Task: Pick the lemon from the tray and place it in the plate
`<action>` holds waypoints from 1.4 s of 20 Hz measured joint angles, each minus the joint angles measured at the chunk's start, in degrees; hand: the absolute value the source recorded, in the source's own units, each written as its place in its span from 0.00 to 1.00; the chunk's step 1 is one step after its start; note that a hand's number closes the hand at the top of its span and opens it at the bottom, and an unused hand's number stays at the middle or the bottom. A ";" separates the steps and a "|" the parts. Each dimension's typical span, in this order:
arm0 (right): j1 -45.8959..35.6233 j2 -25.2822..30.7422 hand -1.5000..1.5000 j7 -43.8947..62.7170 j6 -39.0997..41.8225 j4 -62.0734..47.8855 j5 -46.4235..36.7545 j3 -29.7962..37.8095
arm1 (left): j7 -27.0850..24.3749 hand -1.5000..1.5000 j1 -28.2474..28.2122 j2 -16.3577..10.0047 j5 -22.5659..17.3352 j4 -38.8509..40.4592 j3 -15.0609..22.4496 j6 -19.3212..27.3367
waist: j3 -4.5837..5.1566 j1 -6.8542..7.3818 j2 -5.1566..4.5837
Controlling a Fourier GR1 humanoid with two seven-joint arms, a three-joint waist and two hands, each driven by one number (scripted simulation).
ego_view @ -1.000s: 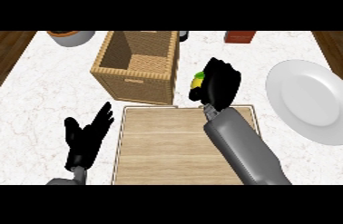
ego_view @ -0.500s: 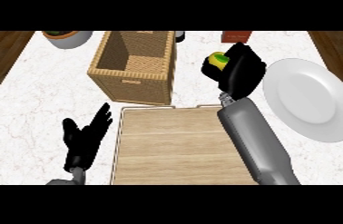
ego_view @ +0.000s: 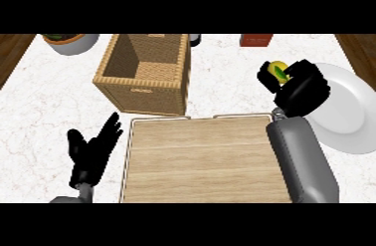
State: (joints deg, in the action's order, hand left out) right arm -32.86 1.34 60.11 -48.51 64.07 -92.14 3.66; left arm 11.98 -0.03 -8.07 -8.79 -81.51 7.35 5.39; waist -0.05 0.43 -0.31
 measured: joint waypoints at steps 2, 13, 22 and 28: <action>1.41 2.25 1.00 -0.48 -2.45 -0.58 0.70 3.04 | -0.04 0.50 0.34 -0.26 -0.35 0.48 -0.73 -0.20 | 0.00 -0.16 -0.01; 2.40 16.02 1.00 -14.15 -15.57 -14.71 21.10 11.10 | 0.51 0.50 0.39 0.26 0.52 -0.02 -0.60 -0.38 | -0.06 0.35 -0.03; 0.23 24.12 0.00 -24.47 -10.39 -27.25 42.32 13.44 | 0.97 0.50 1.03 0.14 0.54 0.05 -0.92 -1.21 | -0.20 1.06 -0.32; 0.27 25.00 0.00 -38.60 -2.50 -31.22 54.94 17.62 | 0.32 0.50 1.18 0.63 0.59 0.55 -0.86 -1.44 | -0.37 1.45 -0.63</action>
State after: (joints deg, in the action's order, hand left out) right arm -32.59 26.34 21.51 -51.01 32.85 -37.20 21.28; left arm 12.30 1.15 -7.43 -8.19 -80.97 6.49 3.95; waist -0.42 1.88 -0.94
